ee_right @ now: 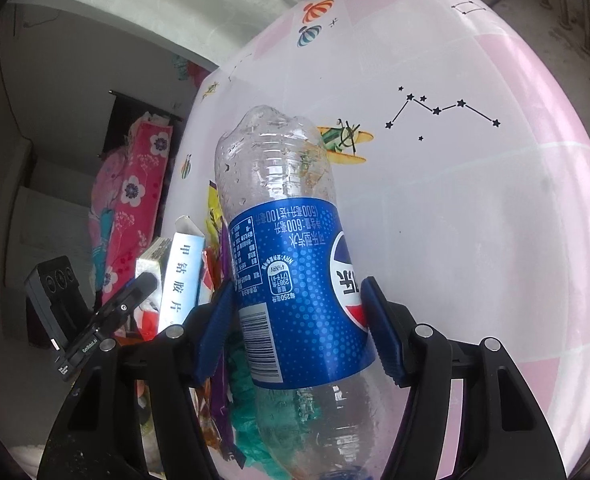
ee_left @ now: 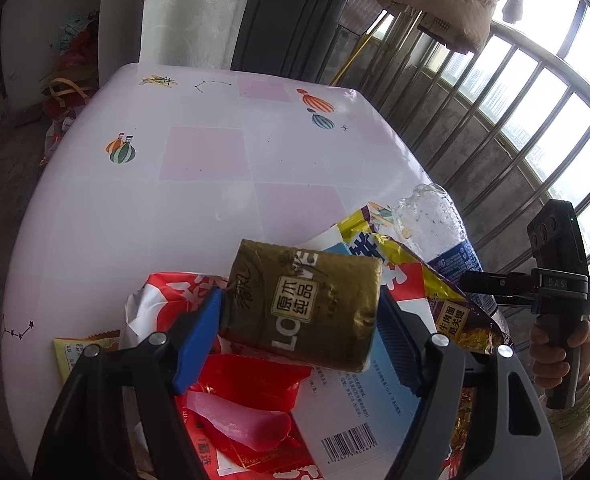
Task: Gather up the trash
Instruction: 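Grasp the blue-label bottle with the right tool while the left tool grasps the gold pouch, then carry bottle and pouch to the blue basket and open both tools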
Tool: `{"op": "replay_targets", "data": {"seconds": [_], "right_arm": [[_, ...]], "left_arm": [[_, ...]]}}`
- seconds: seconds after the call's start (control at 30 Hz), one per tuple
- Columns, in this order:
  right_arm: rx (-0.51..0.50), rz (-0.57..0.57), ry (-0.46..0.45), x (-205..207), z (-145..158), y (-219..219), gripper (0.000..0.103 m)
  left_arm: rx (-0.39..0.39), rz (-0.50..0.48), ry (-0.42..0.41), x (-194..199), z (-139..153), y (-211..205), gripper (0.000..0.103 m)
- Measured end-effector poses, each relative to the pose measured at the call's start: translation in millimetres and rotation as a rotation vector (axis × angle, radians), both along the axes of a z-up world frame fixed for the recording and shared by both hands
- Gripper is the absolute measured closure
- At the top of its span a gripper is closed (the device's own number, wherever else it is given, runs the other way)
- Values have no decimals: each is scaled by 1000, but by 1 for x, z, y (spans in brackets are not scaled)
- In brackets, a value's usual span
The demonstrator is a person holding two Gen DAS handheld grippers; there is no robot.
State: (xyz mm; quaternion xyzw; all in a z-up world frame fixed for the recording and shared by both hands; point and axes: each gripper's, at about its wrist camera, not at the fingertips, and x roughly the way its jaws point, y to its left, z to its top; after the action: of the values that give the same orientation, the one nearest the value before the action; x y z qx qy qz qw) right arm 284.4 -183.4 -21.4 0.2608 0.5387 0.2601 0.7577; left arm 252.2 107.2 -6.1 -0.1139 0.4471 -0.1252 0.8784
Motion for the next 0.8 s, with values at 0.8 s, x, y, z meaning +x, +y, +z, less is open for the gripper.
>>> {"op": "replay_targets", "data": {"seconds": [0.8], "right_arm": [[228,-390,-183,-118,41,-138,46]], "left_arm": [[-80,-258,-226,-68,105,-91,30]]}}
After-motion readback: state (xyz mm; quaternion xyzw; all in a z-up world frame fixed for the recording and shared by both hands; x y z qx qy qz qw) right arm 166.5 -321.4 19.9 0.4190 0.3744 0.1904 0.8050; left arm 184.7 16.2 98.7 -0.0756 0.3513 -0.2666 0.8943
